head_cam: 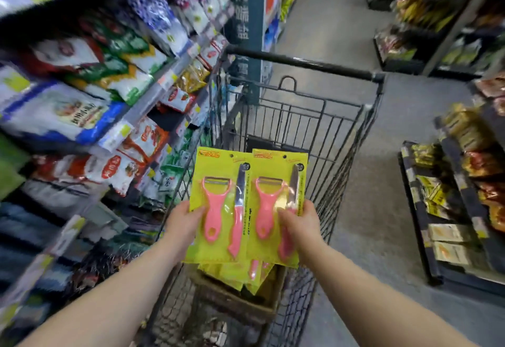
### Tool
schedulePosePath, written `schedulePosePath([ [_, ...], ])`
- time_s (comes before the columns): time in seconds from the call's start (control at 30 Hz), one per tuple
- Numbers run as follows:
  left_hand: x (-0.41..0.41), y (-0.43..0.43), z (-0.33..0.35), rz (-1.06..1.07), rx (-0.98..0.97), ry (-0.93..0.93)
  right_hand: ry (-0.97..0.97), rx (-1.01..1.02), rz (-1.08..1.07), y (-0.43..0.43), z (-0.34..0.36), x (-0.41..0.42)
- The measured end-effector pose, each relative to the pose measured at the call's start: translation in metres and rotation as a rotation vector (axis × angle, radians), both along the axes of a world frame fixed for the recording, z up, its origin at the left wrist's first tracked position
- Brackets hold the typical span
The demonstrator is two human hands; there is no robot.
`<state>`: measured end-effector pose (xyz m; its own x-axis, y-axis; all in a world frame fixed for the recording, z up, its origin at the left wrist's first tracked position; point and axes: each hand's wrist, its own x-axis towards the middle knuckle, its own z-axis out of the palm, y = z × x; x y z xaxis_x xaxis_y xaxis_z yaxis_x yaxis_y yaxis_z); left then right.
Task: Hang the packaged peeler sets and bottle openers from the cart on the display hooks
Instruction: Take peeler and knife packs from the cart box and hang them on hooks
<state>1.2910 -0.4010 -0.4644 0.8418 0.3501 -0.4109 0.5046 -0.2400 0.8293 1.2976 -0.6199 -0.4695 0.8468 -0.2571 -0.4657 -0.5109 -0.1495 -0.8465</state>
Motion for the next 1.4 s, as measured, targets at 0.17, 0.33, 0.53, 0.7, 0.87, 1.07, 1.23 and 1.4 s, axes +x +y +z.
schedulePosePath([
  [0.17,-0.050,-0.016,0.064,0.143,-0.022,-0.179,-0.181,0.077,0.128,-0.013,0.063,-0.018],
  [0.33,-0.106,-0.001,0.119,0.324,-0.017,-0.309,-0.293,0.124,0.282,0.012,0.123,-0.039],
  [0.53,-0.192,0.037,0.176,0.508,-0.007,-0.429,-0.387,0.156,0.492,0.072,0.182,-0.082],
  [0.7,-0.289,0.080,0.211,0.711,0.068,-0.518,-0.485,0.162,0.682,0.138,0.216,-0.141],
  [0.87,-0.433,0.127,0.229,0.944,0.121,-0.552,-0.510,0.225,0.869,0.219,0.235,-0.244],
  [1.07,-0.638,0.157,0.246,1.173,0.222,-0.556,-0.502,0.316,1.103,0.303,0.250,-0.427],
  [1.23,-0.785,0.160,0.257,1.350,0.288,-0.568,-0.505,0.393,1.270,0.342,0.260,-0.568],
  [1.4,-0.890,0.158,0.264,1.447,0.346,-0.591,-0.484,0.471,1.406,0.362,0.268,-0.666],
])
